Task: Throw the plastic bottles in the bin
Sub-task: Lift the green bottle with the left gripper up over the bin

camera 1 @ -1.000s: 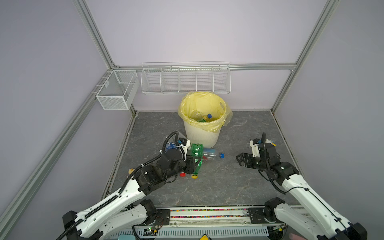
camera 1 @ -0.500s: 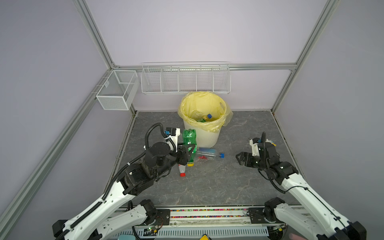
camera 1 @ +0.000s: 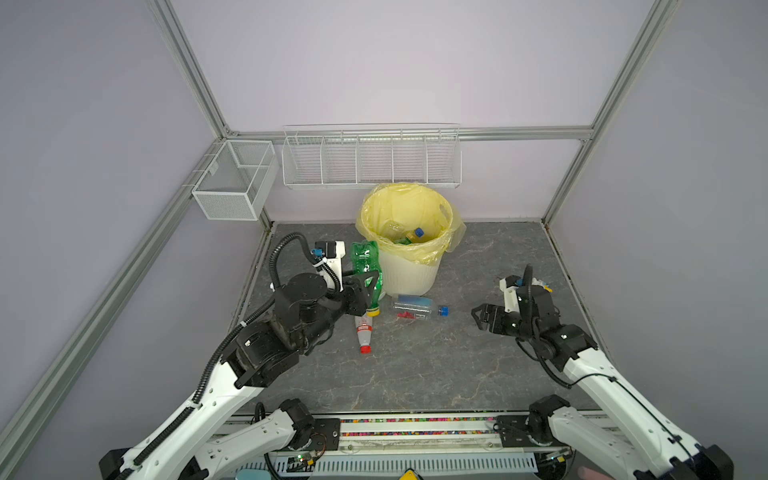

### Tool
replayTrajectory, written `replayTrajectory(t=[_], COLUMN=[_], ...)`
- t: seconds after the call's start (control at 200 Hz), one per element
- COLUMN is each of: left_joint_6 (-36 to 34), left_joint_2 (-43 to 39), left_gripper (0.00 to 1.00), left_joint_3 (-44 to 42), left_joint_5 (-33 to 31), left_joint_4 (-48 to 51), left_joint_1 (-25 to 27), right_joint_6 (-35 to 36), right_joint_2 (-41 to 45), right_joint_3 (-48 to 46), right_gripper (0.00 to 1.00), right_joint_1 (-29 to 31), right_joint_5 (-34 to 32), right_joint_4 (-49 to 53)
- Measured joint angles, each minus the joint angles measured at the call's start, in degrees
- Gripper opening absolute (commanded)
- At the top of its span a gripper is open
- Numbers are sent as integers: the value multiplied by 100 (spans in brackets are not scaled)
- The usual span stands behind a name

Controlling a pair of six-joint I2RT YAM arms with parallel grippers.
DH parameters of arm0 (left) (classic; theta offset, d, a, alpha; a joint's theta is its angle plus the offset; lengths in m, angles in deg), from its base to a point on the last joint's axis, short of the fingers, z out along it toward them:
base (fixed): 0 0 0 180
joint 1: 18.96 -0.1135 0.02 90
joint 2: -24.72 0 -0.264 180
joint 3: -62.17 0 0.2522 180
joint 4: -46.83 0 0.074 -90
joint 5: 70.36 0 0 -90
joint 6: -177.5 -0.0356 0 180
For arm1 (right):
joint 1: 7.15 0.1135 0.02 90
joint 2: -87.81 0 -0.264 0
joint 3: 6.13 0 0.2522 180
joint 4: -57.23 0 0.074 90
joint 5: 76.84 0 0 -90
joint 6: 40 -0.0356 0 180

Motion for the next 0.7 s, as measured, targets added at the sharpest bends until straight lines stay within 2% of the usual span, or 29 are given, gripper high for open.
replayTrajectory(t=[0.245, 0.38, 0.515, 0.64, 0.67, 0.7], left_joint_6=[35, 81, 114, 358, 476, 597], left_joint_2=[212, 684, 1569, 2588, 2874, 3169], left_gripper=[47, 51, 52, 53, 56, 64], left_joint_3=[-7, 262, 1193, 2428, 2730, 3027], left_joint_5=[-35, -61, 0, 501, 726, 940], left_joint_4=[-81, -83, -11, -57, -101, -146], left_joint_1=[-50, -114, -317, -964, -1169, -1349], right_joint_6=[-31, -72, -107, -114, -116, -125], right_joint_2=[-24, -22, 57, 197, 232, 264], right_joint_3=[-153, -269, -273, -280, -289, -304], right_gripper=[88, 88, 88, 88, 88, 88], right_joint_1=[0, 0, 0, 0, 0, 0], right_joint_5=[42, 66, 68, 66, 66, 66], right_joint_4=[-153, -188, -186, -184, -188, -188])
